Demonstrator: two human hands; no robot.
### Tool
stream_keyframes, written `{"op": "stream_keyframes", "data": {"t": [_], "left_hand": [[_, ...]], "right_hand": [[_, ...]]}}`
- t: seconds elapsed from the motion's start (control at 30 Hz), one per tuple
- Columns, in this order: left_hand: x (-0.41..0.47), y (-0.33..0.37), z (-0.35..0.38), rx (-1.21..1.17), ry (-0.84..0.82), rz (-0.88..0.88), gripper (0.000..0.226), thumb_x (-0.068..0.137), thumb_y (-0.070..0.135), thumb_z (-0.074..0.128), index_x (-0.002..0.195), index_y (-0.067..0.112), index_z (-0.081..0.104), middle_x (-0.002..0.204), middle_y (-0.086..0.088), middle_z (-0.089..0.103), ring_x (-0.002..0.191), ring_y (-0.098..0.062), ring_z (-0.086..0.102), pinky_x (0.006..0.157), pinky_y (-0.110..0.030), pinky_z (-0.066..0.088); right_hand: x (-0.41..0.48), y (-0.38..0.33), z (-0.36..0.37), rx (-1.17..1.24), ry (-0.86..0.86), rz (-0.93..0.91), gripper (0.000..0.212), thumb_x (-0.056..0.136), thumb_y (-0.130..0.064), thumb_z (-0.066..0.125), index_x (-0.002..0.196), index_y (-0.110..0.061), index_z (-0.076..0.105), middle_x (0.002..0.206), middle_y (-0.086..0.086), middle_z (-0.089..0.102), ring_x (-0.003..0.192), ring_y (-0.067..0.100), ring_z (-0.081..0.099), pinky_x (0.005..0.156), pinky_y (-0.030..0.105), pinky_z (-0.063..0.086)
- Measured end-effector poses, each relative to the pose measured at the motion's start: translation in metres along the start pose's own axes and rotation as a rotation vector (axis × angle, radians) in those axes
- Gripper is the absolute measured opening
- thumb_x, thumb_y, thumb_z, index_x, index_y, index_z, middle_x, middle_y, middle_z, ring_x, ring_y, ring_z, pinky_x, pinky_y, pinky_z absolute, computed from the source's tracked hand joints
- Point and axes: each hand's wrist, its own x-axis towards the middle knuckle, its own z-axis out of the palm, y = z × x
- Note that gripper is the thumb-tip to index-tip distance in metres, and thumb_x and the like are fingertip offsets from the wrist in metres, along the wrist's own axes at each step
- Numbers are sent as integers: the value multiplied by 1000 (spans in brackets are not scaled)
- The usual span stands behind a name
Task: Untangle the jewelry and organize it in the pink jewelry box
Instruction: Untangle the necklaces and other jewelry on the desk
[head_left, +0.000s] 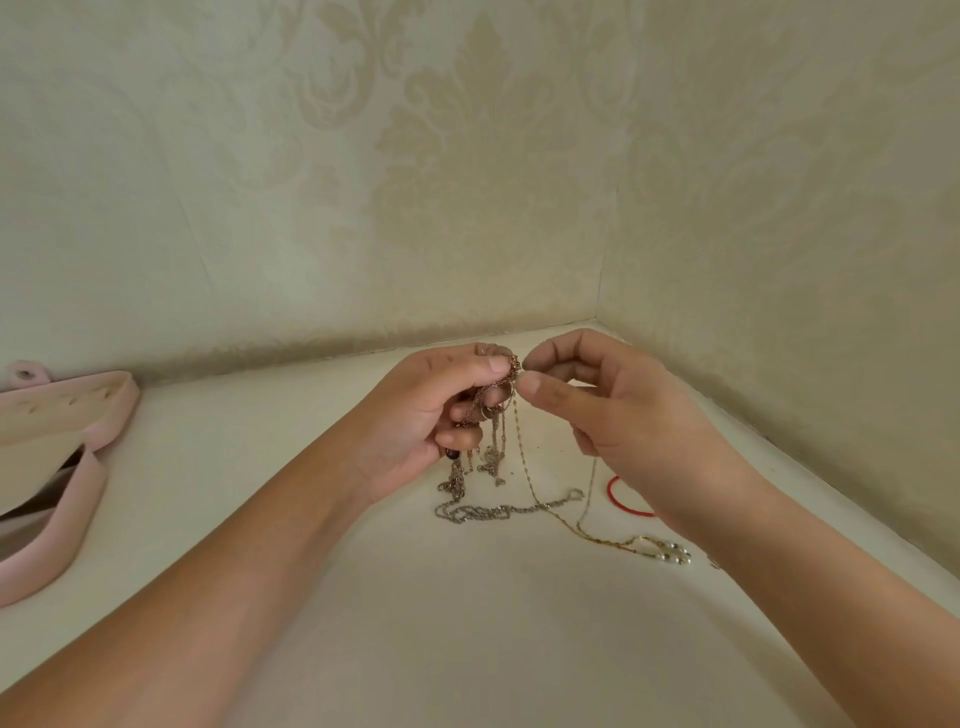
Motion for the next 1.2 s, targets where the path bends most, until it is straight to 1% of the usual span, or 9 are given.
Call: {"op": "stream_keyframes", "data": {"t": [0.2, 0.43, 0.53, 0.67, 0.8, 0.93, 1.03, 1.1, 1.2], "left_hand": [[-1, -1, 1, 74, -24, 16, 16, 80, 23, 67, 64, 25, 66, 56, 8, 47, 46, -2, 31, 38, -11, 24], [-1, -4, 5, 237, 45, 44, 14, 75, 36, 62, 78, 22, 62, 52, 6, 47, 46, -5, 33, 39, -14, 26], [-1, -5, 5, 217, 34, 25, 18, 76, 34, 62, 82, 17, 62, 58, 2, 55, 44, -6, 33, 39, -15, 28], [-1, -4, 2, 273, 42, 6, 16, 85, 24, 62, 88, 9, 64, 77, -1, 65, 56, -10, 52, 46, -20, 43], [2, -4, -7, 486, 176, -60, 21, 82, 29, 69, 88, 9, 67, 80, 0, 67, 69, -10, 67, 61, -23, 57], [6, -9, -18, 642, 337, -106, 28, 75, 38, 76, 88, 15, 66, 80, 2, 66, 70, -10, 67, 68, -27, 58], [3, -3, -14, 531, 248, -23, 28, 71, 37, 75, 91, 19, 69, 86, 3, 70, 79, -10, 68, 69, -24, 58], [-1, 0, -7, 488, 133, 48, 33, 66, 38, 71, 93, 20, 73, 89, 3, 73, 84, -9, 68, 74, -22, 57], [-3, -3, 3, 488, 81, 118, 29, 63, 33, 72, 88, 19, 75, 84, -2, 75, 76, -9, 68, 76, -25, 55]], "right_hand": [[-3, -1, -2, -60, 76, -17, 5, 81, -23, 72, 79, -18, 72, 40, -19, 45, 35, 4, 30, 39, 9, 24], [2, 8, -5, 41, 70, 209, 11, 76, -26, 72, 71, -16, 73, 54, -13, 52, 50, 4, 38, 55, 20, 36], [2, 8, -6, 25, 80, 201, 11, 78, -24, 70, 72, -15, 73, 56, -12, 53, 51, 6, 39, 52, 17, 37], [1, 6, -6, -86, 113, 141, 13, 81, -23, 68, 68, -21, 71, 63, -4, 54, 55, 8, 41, 50, 15, 36], [3, 8, -7, -156, 108, 124, 15, 82, -23, 64, 67, -20, 64, 49, -17, 46, 42, 1, 37, 47, 12, 34], [6, 12, -7, -127, 61, 129, 14, 83, -19, 60, 70, -16, 59, 45, -21, 45, 44, 2, 36, 56, 23, 32], [5, 13, -6, -133, 53, 127, 10, 83, -18, 62, 73, -15, 62, 48, -20, 48, 49, 10, 33, 46, 19, 29], [5, 13, -5, -152, 52, 109, 10, 82, -17, 63, 73, -16, 63, 51, -18, 49, 44, 6, 33, 41, 13, 27], [6, 13, -5, -229, 33, 62, 11, 83, -17, 62, 72, -16, 60, 48, -17, 48, 34, 3, 33, 36, 9, 24]]}}
